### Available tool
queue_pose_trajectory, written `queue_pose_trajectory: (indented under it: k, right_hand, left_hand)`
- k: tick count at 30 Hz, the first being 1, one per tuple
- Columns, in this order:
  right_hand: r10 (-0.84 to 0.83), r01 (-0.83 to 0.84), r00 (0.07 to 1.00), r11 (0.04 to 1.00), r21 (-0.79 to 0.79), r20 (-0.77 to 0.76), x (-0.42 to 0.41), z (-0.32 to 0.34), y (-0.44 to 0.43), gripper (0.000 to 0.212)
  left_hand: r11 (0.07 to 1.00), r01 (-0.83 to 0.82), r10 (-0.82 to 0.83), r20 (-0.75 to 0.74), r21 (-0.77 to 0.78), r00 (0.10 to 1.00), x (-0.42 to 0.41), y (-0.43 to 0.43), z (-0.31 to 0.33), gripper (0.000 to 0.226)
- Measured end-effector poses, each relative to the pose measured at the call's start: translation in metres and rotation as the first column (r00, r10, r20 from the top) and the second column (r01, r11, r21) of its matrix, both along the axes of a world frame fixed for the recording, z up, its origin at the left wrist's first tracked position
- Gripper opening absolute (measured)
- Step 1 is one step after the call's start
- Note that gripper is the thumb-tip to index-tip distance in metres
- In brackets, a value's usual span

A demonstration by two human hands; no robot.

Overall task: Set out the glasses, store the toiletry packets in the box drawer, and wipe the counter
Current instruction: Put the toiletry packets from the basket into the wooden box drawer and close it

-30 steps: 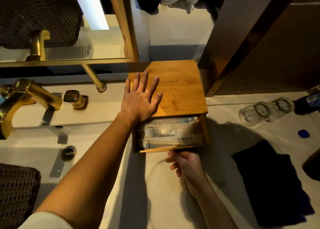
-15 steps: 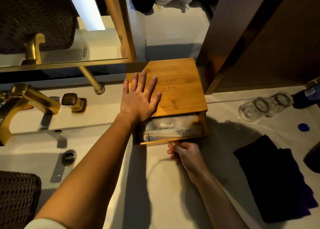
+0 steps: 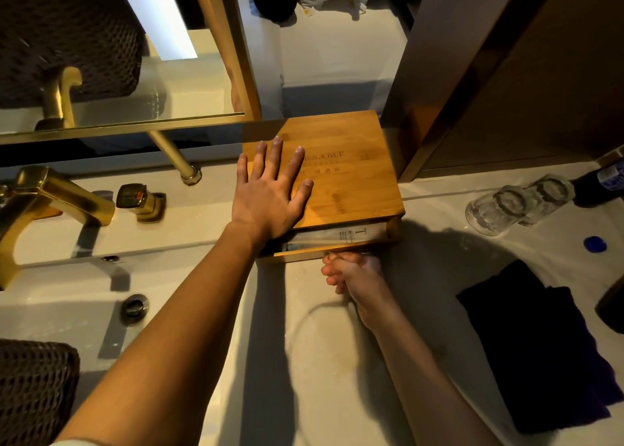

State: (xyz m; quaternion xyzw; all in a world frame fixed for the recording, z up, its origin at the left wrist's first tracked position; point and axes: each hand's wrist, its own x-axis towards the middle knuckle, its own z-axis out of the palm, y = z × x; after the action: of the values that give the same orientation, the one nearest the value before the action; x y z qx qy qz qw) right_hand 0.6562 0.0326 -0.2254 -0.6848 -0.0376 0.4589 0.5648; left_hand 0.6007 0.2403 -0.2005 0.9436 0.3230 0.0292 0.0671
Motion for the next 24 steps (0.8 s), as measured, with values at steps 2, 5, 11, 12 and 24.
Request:
queue_pose_trajectory:
  k: [2,5,11,12,24]
  right_hand:
    - [-0.004,0.004,1.0,1.0,0.003,0.009,0.002,0.0,0.005,0.014]
    - [-0.011,0.011,1.0,1.0,0.005,0.0,0.005,0.0,0.01,0.017]
    - [-0.015,0.015,1.0,1.0,-0.019,0.005,0.01,-0.003,0.021,0.018]
    - [-0.011,0.011,1.0,1.0,-0.023,0.008,0.011,-0.004,0.024,0.018]
    - [0.063,-0.054,0.995,0.992,-0.118,0.075,0.027,-0.001,0.033,0.014]
  left_hand:
    - [1.0,-0.001,0.001,0.001,0.004,1.0,0.0,-0.001,0.0,0.069]
    - [1.0,-0.001,0.001,0.003,-0.001,1.0,0.0,-0.002,0.0,0.068]
    - [1.0,-0.004,0.004,0.001,0.005,1.0,0.0,-0.001,-0.001,0.069]
    - [1.0,-0.005,0.005,0.001,0.007,1.0,0.0,-0.001,-0.001,0.069]
    - [1.0,-0.007,0.007,-0.025,0.016,1.0,0.0,-0.002,0.0,0.069]
